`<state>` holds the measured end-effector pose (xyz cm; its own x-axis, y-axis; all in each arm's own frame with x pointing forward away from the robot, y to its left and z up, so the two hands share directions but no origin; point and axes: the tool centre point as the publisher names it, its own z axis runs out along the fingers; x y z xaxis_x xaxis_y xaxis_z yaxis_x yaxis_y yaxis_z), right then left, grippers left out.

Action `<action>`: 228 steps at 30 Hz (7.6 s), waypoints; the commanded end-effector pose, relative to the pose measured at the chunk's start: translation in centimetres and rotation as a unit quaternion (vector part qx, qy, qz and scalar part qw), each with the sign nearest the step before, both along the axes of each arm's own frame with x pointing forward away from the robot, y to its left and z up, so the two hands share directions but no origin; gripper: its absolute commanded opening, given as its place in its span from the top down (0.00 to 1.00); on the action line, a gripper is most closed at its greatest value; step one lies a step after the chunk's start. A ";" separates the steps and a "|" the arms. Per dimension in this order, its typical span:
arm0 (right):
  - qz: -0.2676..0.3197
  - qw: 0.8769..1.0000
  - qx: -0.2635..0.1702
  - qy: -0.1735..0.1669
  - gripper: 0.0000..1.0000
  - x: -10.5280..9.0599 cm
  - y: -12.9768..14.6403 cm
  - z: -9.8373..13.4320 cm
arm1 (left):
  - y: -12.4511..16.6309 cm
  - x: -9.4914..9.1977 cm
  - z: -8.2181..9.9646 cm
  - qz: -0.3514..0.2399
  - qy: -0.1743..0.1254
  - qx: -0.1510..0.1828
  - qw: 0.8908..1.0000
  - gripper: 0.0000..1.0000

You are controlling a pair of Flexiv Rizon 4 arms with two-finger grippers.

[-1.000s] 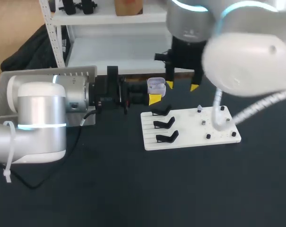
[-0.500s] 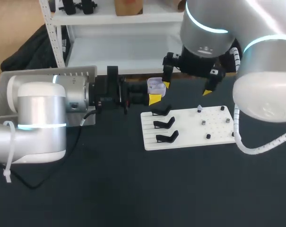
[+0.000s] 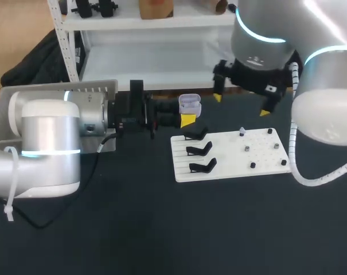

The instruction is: Pick up each earbud case from the left stands, insert the matching earbuds, close the lid, and place the case in the box.

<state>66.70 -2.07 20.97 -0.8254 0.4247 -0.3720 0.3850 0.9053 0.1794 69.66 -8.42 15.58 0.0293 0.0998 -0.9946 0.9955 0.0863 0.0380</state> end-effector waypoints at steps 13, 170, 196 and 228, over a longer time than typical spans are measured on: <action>-0.066 0.995 -0.032 0.060 0.00 5.6 -0.4 -9.5 | 0.0 -0.1 0.0 0.002 -0.001 -0.001 1.000 1.00; 0.356 0.929 -0.054 0.081 1.00 0.5 1.5 5.5 | 0.0 -0.1 0.0 0.002 -0.001 -0.001 1.000 1.00; 0.478 0.872 -0.072 0.074 1.00 -3.4 9.4 4.0 | 0.0 -0.1 0.0 0.002 -0.001 -0.001 1.000 1.00; 0.508 0.852 -0.092 0.086 1.00 1.2 11.2 0.8 | 0.0 -0.1 0.0 0.002 -0.001 -0.001 1.000 1.00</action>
